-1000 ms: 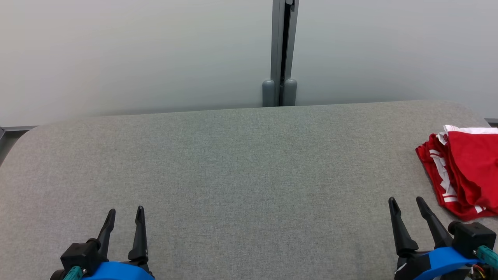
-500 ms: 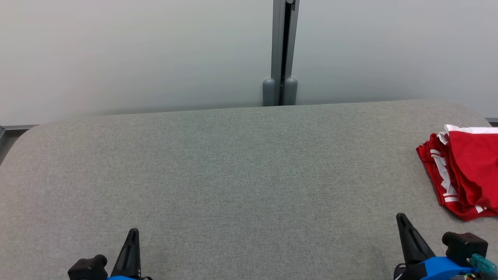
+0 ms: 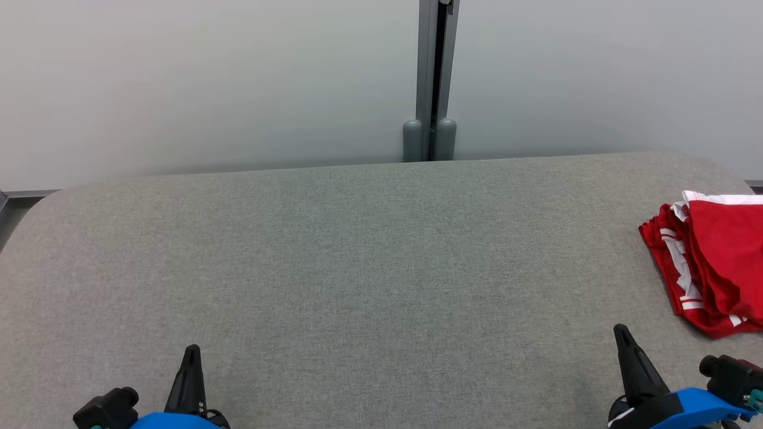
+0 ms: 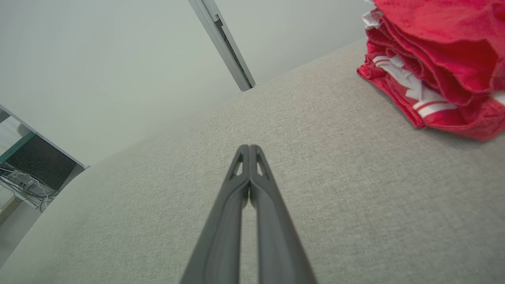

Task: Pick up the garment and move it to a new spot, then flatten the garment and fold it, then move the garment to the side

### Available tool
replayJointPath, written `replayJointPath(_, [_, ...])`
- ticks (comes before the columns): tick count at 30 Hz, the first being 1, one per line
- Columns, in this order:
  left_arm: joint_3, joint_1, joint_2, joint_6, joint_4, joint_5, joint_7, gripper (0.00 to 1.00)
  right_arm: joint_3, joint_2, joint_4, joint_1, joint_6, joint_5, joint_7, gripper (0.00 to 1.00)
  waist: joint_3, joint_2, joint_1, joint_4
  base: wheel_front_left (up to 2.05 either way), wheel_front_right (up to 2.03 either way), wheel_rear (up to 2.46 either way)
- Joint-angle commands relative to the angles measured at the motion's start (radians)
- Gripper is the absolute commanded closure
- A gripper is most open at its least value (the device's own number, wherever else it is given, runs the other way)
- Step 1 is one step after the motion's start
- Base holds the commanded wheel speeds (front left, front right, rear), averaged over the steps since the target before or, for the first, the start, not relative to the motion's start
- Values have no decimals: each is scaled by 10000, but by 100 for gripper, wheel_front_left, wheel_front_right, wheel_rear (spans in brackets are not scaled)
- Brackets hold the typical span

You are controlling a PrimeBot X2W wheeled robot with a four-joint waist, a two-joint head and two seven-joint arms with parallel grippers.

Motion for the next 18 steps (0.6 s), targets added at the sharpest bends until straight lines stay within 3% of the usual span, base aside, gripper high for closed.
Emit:
replayJointPath(1, [105,-371,42,-3,-228,-287,72,100,-51,-22,-132,-303,0,326,46,100,1,0,0,3,0,0,0])
replayJointPath(18, [454,-581,-84,-6,-571,-2592,734,100,-174,41,-76,-584,0,2804,404,100,27,0,0,31,0,0,0])
